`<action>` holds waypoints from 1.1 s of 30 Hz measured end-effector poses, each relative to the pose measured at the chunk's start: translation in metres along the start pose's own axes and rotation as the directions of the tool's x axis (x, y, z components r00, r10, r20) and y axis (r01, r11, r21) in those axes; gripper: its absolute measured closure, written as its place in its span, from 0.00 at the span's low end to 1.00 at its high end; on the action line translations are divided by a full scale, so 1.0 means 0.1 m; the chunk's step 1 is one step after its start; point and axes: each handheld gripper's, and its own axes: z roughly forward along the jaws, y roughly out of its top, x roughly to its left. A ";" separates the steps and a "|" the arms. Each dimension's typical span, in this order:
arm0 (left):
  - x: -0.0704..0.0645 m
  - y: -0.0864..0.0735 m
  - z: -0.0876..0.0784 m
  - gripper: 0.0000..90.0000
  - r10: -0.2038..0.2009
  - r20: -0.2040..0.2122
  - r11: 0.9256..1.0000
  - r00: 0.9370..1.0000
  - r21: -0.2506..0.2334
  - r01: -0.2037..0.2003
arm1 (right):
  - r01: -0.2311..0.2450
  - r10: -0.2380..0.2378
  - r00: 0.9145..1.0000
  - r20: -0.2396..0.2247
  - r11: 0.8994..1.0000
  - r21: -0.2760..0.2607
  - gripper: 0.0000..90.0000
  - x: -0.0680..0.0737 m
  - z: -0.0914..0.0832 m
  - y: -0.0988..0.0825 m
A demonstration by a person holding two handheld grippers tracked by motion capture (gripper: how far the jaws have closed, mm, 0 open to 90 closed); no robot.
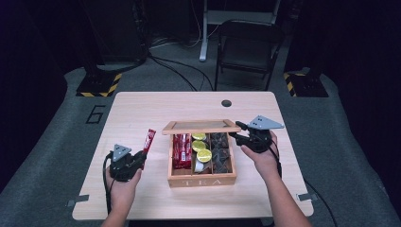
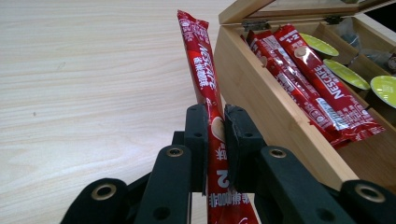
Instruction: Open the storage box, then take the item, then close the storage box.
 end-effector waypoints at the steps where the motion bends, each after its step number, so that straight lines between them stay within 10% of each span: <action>1: 0.03 0.00 0.01 0.89 0.000 -0.005 1.000 1.000 0.001 0.000 | 0.004 -0.004 1.000 -0.001 1.000 0.000 0.61 0.00 0.00 0.00; 33: 0.45 -0.24 0.25 0.89 -0.066 -0.089 0.997 0.994 0.040 0.070 | -0.004 0.004 1.000 0.000 1.000 0.007 0.61 0.02 -0.01 -0.02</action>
